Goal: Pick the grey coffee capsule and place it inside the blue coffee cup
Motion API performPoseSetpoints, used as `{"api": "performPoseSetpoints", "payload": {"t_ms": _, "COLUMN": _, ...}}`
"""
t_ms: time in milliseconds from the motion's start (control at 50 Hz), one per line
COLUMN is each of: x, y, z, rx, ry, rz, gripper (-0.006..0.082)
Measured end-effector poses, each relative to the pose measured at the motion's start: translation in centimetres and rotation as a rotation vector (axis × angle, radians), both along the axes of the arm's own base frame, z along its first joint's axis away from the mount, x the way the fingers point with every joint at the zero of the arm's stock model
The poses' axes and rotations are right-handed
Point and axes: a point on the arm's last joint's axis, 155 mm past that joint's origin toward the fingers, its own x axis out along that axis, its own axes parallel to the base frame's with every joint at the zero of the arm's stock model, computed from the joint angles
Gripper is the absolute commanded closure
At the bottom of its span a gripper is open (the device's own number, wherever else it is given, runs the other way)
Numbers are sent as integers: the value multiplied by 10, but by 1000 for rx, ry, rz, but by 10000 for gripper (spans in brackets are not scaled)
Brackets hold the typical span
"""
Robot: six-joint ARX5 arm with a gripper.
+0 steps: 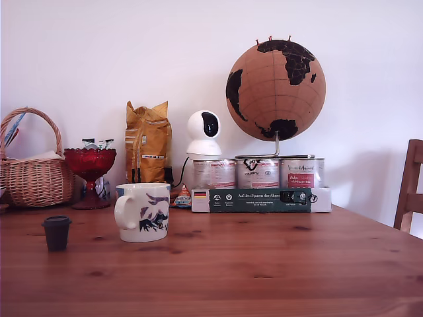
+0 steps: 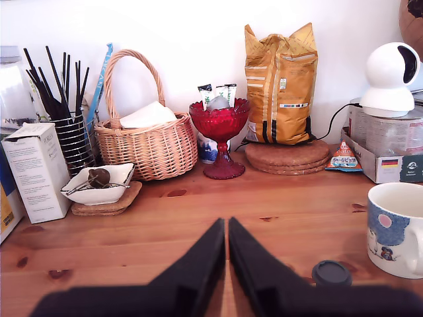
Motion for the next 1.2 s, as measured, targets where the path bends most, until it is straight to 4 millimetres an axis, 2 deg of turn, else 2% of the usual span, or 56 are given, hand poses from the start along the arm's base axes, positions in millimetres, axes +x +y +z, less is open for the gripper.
{"api": "performPoseSetpoints", "payload": {"t_ms": 80, "x": -1, "y": -8, "z": -8, "rx": -72, "ry": 39, "rz": -49, "gripper": 786}}
{"api": "performPoseSetpoints", "payload": {"t_ms": 200, "x": -6, "y": -9, "z": -48, "rx": -106, "ry": 206, "rz": -49, "gripper": 786}}
{"api": "performPoseSetpoints", "payload": {"t_ms": 280, "x": -6, "y": -9, "z": -47, "rx": -113, "ry": 203, "rz": -50, "gripper": 786}}
{"api": "performPoseSetpoints", "payload": {"t_ms": 380, "x": -4, "y": -11, "z": -33, "rx": -138, "ry": 148, "rz": -62, "gripper": 786}}
{"api": "performPoseSetpoints", "payload": {"t_ms": 580, "x": -5, "y": -24, "z": 34, "rx": -193, "ry": -106, "rz": -154, "gripper": 786}}
{"api": "performPoseSetpoints", "payload": {"t_ms": 760, "x": -9, "y": -32, "z": 55, "rx": -189, "ry": -135, "rz": -203, "gripper": 786}}
{"api": "performPoseSetpoints", "payload": {"t_ms": 860, "x": -3, "y": -38, "z": 60, "rx": -189, "ry": -103, "rz": -235, "gripper": 786}}
{"api": "performPoseSetpoints", "payload": {"t_ms": 920, "x": 5, "y": -42, "z": 51, "rx": -192, "ry": -49, "rz": -254, "gripper": 786}}
{"api": "performPoseSetpoints", "payload": {"t_ms": 1080, "x": 24, "y": -54, "z": 6, "rx": -176, "ry": 130, "rz": -310, "gripper": 786}}
{"api": "performPoseSetpoints", "payload": {"t_ms": 1200, "x": 34, "y": -66, "z": -13, "rx": -126, "ry": 186, "rz": -373, "gripper": 773}}
